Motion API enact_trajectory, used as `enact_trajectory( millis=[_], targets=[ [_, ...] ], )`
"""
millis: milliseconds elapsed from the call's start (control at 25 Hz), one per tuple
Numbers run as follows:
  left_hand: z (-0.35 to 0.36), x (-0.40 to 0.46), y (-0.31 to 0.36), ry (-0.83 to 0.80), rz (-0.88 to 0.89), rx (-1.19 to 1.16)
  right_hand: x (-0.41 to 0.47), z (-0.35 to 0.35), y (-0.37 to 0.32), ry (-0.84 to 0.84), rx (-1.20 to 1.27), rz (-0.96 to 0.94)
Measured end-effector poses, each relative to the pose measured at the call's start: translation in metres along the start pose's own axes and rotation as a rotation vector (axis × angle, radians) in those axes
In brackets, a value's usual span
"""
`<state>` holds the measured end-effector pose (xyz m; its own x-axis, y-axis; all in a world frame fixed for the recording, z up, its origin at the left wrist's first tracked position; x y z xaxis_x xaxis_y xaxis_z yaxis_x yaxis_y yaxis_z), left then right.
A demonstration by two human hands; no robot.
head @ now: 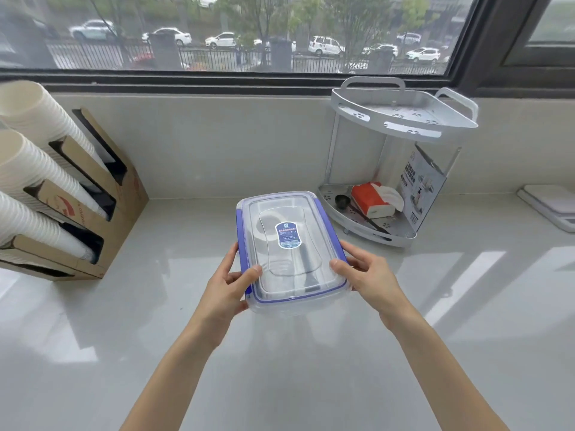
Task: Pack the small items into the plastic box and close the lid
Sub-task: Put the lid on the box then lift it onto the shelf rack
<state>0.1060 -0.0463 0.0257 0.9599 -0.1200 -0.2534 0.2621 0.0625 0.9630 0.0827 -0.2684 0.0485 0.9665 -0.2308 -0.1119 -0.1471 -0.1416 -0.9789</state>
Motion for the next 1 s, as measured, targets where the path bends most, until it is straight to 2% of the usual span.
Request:
enact_trajectory(
  millis=[320,720,1000],
  targets=[
    [0.049,0.021,0.086,-0.080,0.180,-0.001,0.028,-0.056,-0.092,0.027,-0.089,-0.170],
    [0.109,0.040,0.182,-0.154,0.274,0.048,0.059,-0.111,-0.184,0.055,-0.198,-0.304],
    [0.158,0.065,0.236,-0.180,0.328,0.095,0.095,-0.152,-0.233,0.172,-0.334,-0.374]
  ],
)
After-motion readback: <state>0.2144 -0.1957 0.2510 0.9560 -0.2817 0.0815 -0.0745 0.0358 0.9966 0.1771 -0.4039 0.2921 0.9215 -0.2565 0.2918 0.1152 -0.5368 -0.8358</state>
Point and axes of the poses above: each hand's wrist, its own x-axis towards the middle knuckle, its own z-axis out of the palm, y = z × x, the point moved 10 cm from there along x, towards the middle knuckle, and after that the axes turned 3 degrees about y, right-handed, at the moved point
